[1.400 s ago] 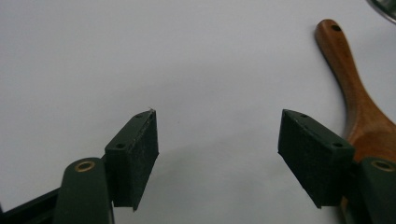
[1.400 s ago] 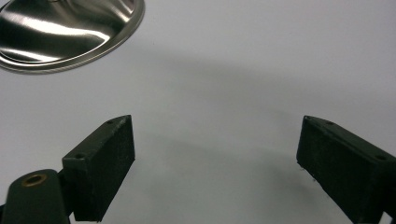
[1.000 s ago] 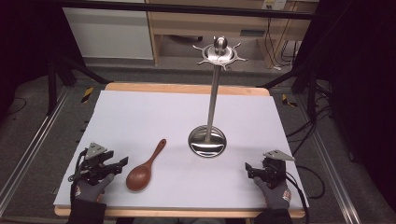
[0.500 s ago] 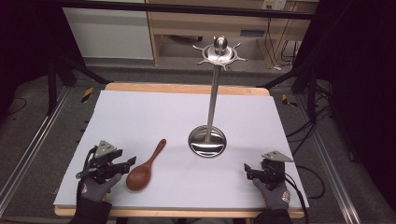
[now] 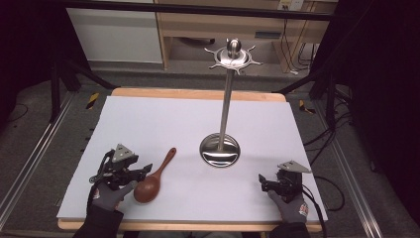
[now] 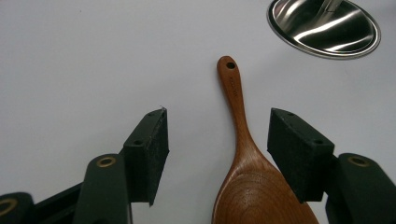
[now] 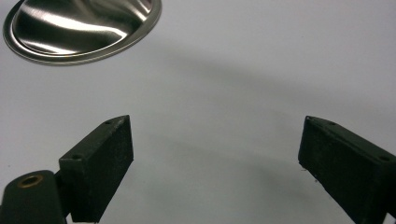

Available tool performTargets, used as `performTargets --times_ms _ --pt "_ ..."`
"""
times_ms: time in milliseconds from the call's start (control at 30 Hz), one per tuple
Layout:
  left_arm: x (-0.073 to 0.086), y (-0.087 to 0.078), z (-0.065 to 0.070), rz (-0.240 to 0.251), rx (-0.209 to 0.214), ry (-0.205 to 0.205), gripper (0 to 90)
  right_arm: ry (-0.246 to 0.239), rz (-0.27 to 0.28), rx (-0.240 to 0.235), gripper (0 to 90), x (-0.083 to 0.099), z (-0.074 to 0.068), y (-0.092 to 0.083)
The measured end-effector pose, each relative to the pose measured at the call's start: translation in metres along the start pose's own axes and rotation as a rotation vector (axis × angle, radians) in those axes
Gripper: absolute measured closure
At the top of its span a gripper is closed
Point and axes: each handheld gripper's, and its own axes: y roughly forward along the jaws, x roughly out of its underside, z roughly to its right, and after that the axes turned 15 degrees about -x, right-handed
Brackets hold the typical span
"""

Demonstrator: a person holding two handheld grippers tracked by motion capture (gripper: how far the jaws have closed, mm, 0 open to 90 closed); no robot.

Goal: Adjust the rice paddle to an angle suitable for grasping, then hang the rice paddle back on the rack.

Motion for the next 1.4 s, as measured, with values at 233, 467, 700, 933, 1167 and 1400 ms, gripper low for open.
performTargets --times_ms 233,467,700,933,1167,1400 --pt "-0.011 -0.001 0.007 -0.008 -0.006 0.039 39.1 -0.004 -0.005 -0.009 11.1 0.000 -0.001 0.000" --pt "-0.017 0.003 0.012 -0.021 -0.005 0.061 41.0 -0.003 -0.009 -0.006 11.1 0.000 -0.001 0.000" --pt "-0.022 0.007 0.014 -0.043 0.002 0.077 41.5 0.004 -0.012 -0.010 11.0 0.000 -0.001 0.001" --pt "-0.030 0.013 0.018 -0.076 0.014 0.094 40.8 0.012 -0.016 -0.004 11.0 0.000 0.000 0.000" --pt "-0.034 0.019 0.022 -0.103 0.015 0.112 39.7 0.017 -0.018 -0.004 11.1 0.000 0.000 0.000" --pt "-0.037 0.024 0.023 -0.124 0.021 0.110 38.3 0.017 -0.024 -0.008 11.1 0.001 0.001 0.000"
